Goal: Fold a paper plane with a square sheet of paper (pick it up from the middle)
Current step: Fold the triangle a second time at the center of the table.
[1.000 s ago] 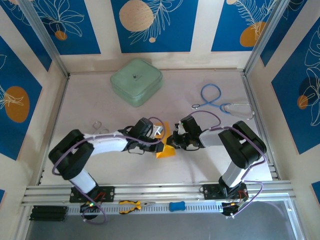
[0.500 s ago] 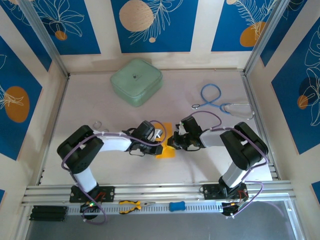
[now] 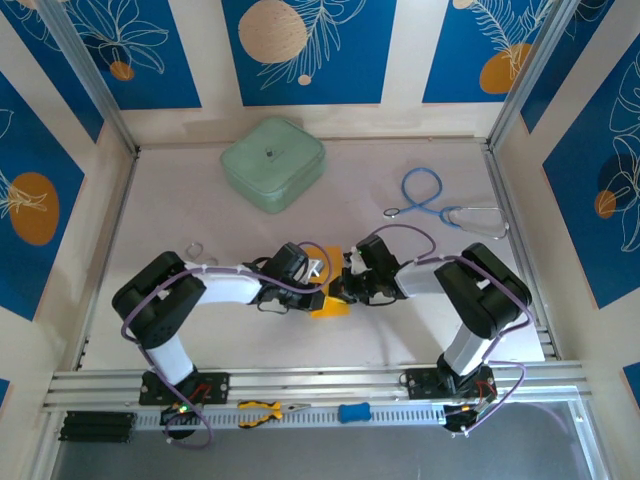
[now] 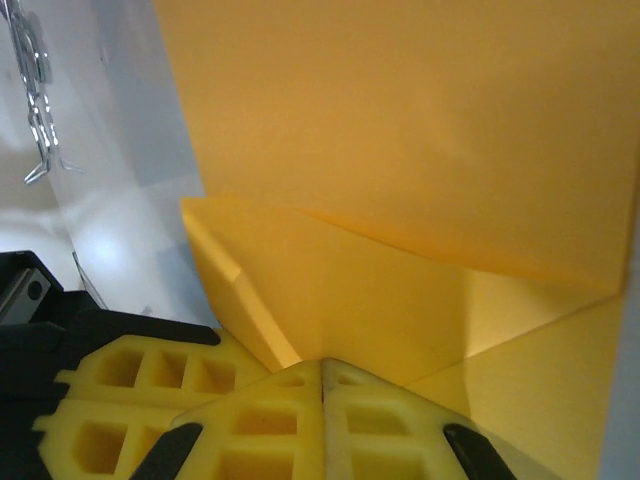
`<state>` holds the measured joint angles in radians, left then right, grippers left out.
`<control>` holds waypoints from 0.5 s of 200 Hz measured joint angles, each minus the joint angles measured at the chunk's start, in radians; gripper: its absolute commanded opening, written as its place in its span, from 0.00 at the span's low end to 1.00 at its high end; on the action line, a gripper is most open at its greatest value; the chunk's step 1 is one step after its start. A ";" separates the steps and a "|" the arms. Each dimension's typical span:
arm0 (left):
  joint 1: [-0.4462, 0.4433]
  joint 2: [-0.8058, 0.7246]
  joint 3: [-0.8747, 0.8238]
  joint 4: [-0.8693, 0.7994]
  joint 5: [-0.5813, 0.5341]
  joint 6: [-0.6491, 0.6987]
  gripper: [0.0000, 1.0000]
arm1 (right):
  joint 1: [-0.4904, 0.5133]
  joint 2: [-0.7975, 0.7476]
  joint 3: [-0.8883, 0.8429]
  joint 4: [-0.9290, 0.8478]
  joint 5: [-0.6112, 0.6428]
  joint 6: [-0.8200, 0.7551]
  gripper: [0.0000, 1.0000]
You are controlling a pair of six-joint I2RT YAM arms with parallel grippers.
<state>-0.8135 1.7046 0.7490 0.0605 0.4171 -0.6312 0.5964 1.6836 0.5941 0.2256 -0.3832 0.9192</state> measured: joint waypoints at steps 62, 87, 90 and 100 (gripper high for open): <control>0.000 -0.004 -0.002 0.000 -0.014 0.000 0.00 | -0.041 0.002 0.032 -0.068 0.011 -0.010 0.05; 0.000 -0.004 -0.002 0.001 -0.015 0.000 0.00 | -0.074 0.002 0.050 -0.101 0.020 -0.014 0.05; 0.000 -0.004 -0.002 0.001 -0.015 0.000 0.00 | -0.077 0.002 0.051 -0.105 0.021 -0.014 0.05; 0.000 -0.004 -0.002 0.003 -0.017 0.000 0.00 | -0.084 0.002 0.056 -0.115 0.024 -0.019 0.05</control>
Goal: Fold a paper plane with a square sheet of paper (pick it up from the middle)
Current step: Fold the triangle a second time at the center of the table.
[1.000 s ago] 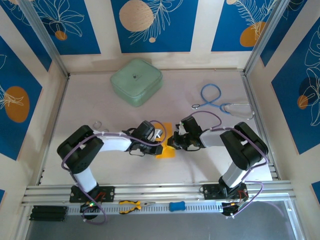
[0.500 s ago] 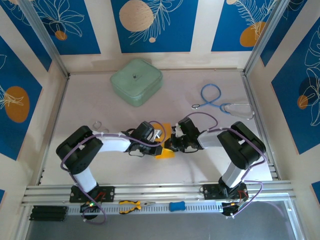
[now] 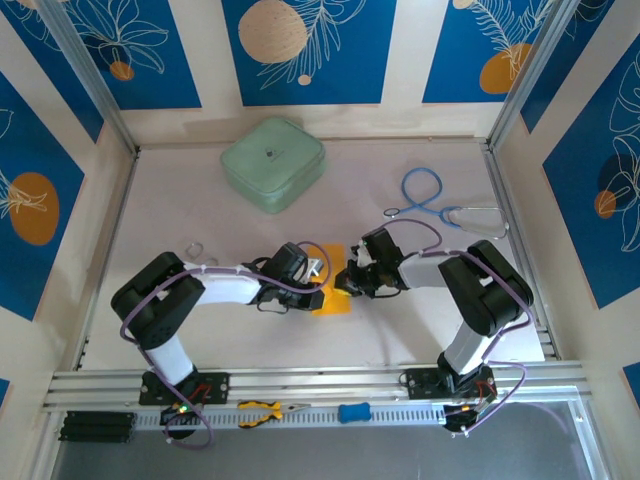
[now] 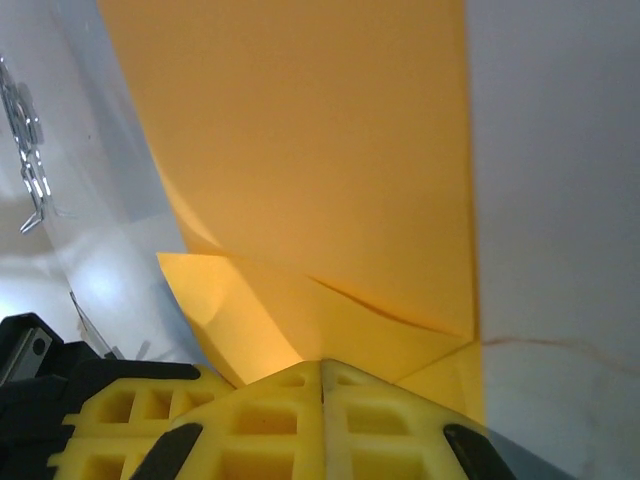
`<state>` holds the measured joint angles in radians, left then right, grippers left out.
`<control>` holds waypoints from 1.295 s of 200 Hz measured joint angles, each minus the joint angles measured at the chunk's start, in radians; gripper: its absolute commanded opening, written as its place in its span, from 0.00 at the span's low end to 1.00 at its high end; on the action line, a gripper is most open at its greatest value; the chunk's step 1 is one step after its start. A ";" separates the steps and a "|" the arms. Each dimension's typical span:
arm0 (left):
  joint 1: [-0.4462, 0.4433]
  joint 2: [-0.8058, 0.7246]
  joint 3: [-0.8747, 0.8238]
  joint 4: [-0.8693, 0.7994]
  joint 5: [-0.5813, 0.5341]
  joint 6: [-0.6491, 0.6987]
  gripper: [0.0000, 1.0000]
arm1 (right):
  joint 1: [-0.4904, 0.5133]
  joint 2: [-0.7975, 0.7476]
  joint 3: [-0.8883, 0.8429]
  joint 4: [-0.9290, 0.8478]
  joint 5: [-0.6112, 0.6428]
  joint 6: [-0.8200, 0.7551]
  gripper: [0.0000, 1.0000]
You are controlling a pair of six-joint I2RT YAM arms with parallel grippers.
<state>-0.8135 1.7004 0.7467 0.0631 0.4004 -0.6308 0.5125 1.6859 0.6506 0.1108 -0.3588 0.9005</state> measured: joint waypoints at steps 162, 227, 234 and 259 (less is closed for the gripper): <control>0.006 0.011 0.000 0.024 0.003 0.000 0.00 | -0.049 -0.005 0.048 -0.092 0.067 -0.041 0.07; 0.009 0.021 0.001 0.039 0.015 0.000 0.00 | -0.109 -0.008 0.049 -0.096 0.068 -0.048 0.08; 0.010 0.021 0.001 0.039 0.016 0.000 0.00 | -0.118 -0.008 0.049 -0.096 0.069 -0.048 0.08; 0.011 0.023 0.001 0.042 0.020 0.000 0.00 | -0.126 -0.009 0.049 -0.097 0.075 -0.047 0.08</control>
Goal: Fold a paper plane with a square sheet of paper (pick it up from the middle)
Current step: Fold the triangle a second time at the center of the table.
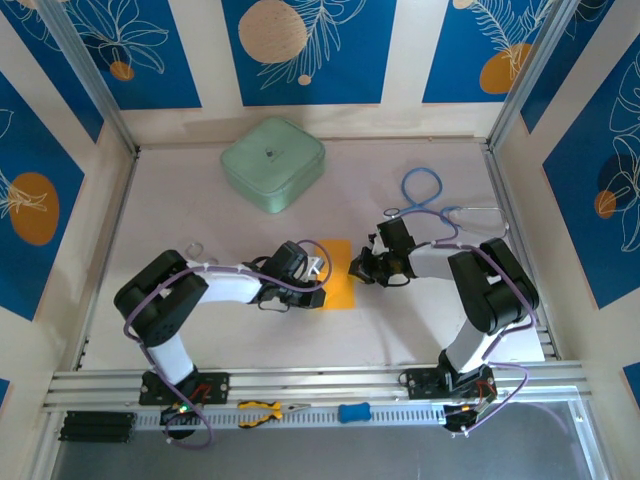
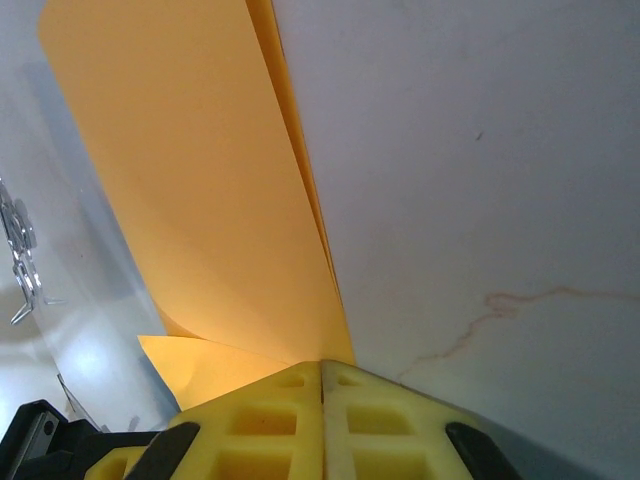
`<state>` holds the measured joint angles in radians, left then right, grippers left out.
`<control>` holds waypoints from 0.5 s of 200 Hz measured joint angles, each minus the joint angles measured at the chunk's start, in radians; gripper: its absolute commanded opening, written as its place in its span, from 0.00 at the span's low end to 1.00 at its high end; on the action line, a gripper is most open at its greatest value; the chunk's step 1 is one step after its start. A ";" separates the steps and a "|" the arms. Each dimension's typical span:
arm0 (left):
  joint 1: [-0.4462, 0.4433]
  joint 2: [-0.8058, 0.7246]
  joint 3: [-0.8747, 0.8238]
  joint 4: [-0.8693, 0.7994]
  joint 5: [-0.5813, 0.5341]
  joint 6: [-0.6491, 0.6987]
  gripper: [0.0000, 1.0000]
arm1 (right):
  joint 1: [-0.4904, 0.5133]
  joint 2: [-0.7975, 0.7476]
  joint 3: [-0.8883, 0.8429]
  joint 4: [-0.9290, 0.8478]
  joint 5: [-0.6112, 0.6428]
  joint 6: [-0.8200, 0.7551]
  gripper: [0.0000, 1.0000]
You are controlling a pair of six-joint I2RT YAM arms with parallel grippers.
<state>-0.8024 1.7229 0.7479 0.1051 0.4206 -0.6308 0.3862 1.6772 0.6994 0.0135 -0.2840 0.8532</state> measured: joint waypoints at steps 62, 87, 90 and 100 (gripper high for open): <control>0.000 0.000 0.000 0.001 0.001 0.000 0.00 | 0.000 -0.064 0.000 -0.005 0.072 -0.011 0.10; 0.000 0.000 0.000 0.001 0.001 0.000 0.00 | 0.031 -0.079 0.000 0.025 0.061 -0.019 0.09; 0.000 0.000 0.000 0.001 0.001 0.000 0.00 | 0.034 -0.078 0.000 0.028 0.056 -0.020 0.09; 0.000 0.000 0.000 0.001 0.001 0.000 0.00 | 0.045 -0.071 0.000 0.038 0.048 -0.019 0.09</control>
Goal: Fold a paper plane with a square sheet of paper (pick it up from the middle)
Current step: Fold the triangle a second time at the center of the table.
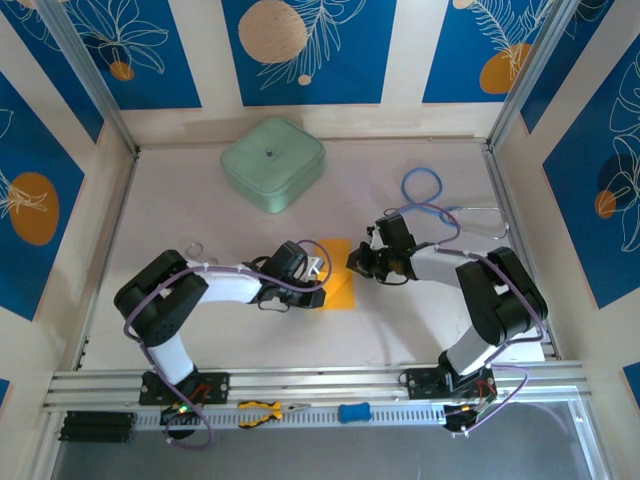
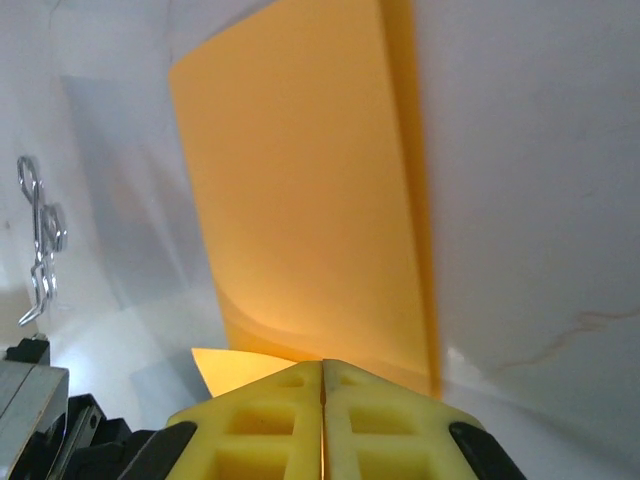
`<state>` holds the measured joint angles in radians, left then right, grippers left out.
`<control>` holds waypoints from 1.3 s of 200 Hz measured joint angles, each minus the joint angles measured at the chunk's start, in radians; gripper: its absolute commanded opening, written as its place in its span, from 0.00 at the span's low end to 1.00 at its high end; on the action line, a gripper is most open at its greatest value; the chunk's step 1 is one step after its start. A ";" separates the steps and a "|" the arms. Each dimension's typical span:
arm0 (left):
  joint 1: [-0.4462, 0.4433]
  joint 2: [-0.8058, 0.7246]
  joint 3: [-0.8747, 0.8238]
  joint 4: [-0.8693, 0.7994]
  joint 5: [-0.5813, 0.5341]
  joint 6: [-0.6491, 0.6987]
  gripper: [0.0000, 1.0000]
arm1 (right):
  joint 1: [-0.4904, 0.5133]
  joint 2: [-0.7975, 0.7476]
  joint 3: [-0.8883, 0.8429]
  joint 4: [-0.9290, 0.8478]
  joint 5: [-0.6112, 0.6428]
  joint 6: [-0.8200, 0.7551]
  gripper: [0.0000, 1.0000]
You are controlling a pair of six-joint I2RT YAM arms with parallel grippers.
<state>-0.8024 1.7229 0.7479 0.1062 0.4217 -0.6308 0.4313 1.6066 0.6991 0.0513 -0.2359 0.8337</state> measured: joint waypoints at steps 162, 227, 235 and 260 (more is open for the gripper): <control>0.000 0.006 0.096 0.006 0.019 -0.042 0.04 | 0.013 0.093 -0.031 0.104 -0.045 0.008 0.05; 0.002 0.138 0.225 -0.024 0.011 -0.015 0.03 | 0.013 0.092 -0.041 0.122 -0.045 0.009 0.05; 0.003 0.148 0.225 -0.039 0.011 -0.015 0.03 | 0.013 0.092 -0.042 0.124 -0.045 0.009 0.05; 0.006 0.160 0.227 -0.075 0.011 -0.011 0.03 | 0.013 0.092 -0.046 0.131 -0.046 0.009 0.05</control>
<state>-0.7963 1.8828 0.9749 0.0311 0.4324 -0.6418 0.4438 1.6981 0.6533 0.1822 -0.2817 0.8425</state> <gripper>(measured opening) 0.064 0.063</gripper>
